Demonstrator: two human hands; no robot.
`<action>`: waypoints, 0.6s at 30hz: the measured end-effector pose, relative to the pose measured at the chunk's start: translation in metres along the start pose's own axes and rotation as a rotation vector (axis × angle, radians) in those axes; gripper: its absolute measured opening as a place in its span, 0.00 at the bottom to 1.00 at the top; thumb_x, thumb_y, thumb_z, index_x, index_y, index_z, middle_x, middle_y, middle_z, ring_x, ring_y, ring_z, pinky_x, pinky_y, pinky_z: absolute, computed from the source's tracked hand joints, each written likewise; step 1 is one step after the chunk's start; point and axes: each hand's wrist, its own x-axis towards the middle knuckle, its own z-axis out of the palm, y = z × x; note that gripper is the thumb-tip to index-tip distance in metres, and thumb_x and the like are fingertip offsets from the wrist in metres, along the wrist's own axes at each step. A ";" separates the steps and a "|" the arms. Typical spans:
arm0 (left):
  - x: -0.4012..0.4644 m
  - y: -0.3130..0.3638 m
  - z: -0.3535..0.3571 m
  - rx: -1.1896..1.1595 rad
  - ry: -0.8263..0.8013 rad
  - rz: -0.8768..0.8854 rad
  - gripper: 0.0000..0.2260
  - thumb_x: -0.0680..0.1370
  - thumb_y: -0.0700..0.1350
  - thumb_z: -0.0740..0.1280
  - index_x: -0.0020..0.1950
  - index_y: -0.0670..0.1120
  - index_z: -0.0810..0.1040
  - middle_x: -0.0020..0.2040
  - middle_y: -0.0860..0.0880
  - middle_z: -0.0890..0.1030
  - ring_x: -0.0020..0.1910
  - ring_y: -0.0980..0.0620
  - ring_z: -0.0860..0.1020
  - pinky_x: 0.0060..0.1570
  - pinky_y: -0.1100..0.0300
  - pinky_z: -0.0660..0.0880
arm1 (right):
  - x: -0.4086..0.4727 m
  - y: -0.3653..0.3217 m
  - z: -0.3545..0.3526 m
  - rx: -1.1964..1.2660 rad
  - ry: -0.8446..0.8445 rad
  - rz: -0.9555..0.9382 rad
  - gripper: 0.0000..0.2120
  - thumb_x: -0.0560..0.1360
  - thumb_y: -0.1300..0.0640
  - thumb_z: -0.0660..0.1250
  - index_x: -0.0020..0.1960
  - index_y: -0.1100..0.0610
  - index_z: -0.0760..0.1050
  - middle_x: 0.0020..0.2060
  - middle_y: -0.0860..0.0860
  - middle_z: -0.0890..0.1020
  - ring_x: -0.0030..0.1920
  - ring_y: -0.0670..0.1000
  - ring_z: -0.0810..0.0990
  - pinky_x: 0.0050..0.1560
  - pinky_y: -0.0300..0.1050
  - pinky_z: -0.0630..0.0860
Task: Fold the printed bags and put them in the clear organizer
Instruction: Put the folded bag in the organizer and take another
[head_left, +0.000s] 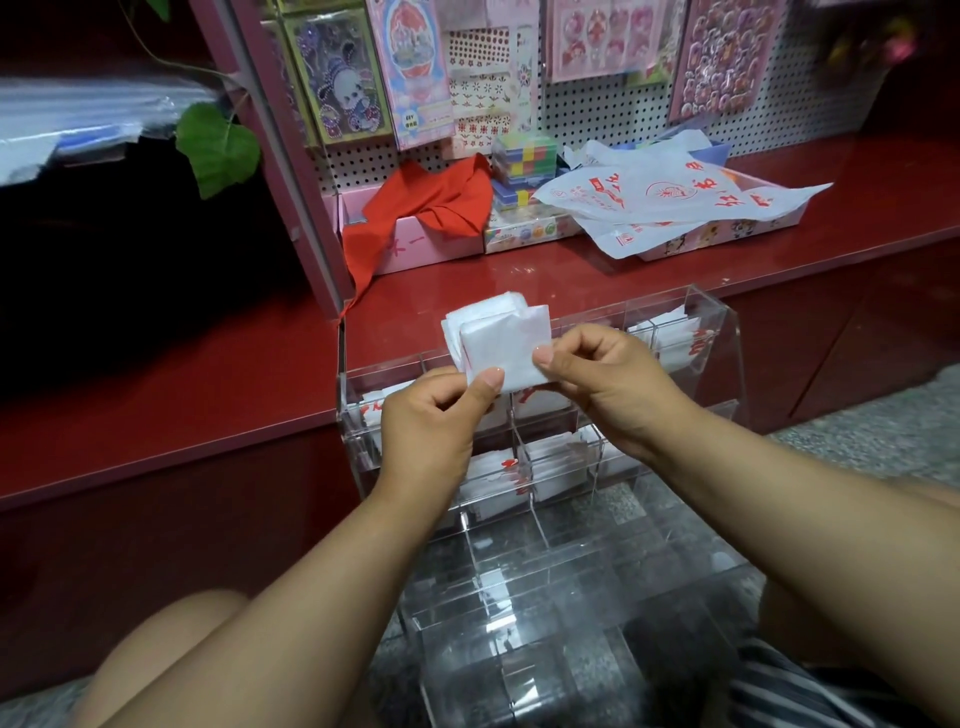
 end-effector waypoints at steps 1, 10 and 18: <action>0.000 0.000 0.001 -0.001 -0.004 -0.003 0.15 0.76 0.46 0.71 0.40 0.33 0.82 0.41 0.40 0.83 0.40 0.54 0.80 0.45 0.55 0.77 | 0.000 0.000 0.000 -0.053 0.009 -0.038 0.09 0.70 0.65 0.70 0.34 0.60 0.72 0.25 0.46 0.77 0.30 0.44 0.76 0.38 0.35 0.76; 0.002 0.000 0.009 0.023 0.013 -0.028 0.21 0.78 0.48 0.69 0.35 0.31 0.72 0.29 0.46 0.65 0.31 0.54 0.63 0.32 0.60 0.63 | -0.003 -0.001 -0.001 -0.293 0.065 -0.175 0.08 0.73 0.63 0.71 0.39 0.58 0.73 0.31 0.50 0.73 0.32 0.43 0.70 0.36 0.34 0.71; 0.000 -0.002 0.013 0.076 -0.046 -0.008 0.19 0.77 0.47 0.70 0.35 0.33 0.74 0.28 0.47 0.67 0.29 0.55 0.65 0.32 0.62 0.65 | 0.004 -0.004 -0.002 -0.007 0.097 -0.064 0.13 0.71 0.72 0.68 0.41 0.57 0.68 0.23 0.44 0.75 0.27 0.40 0.74 0.34 0.32 0.74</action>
